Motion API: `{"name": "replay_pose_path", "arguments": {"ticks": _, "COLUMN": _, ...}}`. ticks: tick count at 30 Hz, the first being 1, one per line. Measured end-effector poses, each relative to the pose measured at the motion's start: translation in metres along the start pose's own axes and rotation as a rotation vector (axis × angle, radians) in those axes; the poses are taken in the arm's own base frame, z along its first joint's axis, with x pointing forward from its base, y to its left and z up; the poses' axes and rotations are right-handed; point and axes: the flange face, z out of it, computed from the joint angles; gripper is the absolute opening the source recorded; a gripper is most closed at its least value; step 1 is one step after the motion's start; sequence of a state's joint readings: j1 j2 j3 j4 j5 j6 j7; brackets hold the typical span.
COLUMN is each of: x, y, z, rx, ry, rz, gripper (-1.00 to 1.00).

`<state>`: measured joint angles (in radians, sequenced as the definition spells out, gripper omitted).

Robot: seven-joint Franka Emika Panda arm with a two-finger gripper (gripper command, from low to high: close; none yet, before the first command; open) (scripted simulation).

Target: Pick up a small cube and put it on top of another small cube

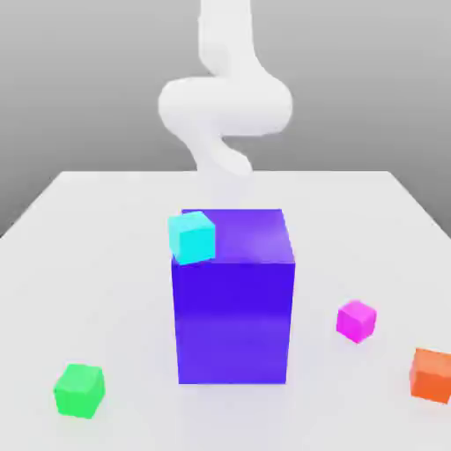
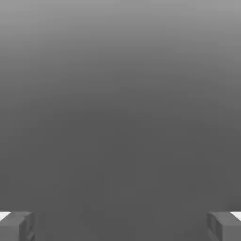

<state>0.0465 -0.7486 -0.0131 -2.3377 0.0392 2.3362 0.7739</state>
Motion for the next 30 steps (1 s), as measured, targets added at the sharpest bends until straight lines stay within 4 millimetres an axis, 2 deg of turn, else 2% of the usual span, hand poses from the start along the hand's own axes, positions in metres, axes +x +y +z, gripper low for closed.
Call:
{"name": "replay_pose_path", "arguments": {"ticks": 3, "x": -0.021, "y": -0.003, "z": 0.049, "rx": -0.001, "ry": -0.097, "rz": -0.027, "gripper": 0.0}}
{"name": "replay_pose_path", "arguments": {"ticks": 7, "x": -0.058, "y": -0.005, "z": 0.107, "rx": -0.016, "ry": -0.214, "rz": -0.069, "gripper": 0.0}}
{"name": "replay_pose_path", "arguments": {"ticks": 11, "x": -0.106, "y": -0.004, "z": 0.159, "rx": -0.043, "ry": -0.32, "rz": -0.12, "gripper": 0.0}}
{"name": "replay_pose_path", "arguments": {"ticks": 15, "x": -0.161, "y": 0.002, "z": 0.202, "rx": -0.081, "ry": -0.415, "rz": -0.178, "gripper": 0.0}}
{"name": "replay_pose_path", "arguments": {"ticks": 22, "x": -0.263, "y": 0.029, "z": 0.257, "rx": -0.166, "ry": -0.547, "rz": -0.3, "gripper": 0.0}}
{"name": "replay_pose_path", "arguments": {"ticks": 30, "x": -0.368, "y": 0.085, "z": 0.287, "rx": -0.281, "ry": -0.637, "rz": -0.464, "gripper": 0.0}}
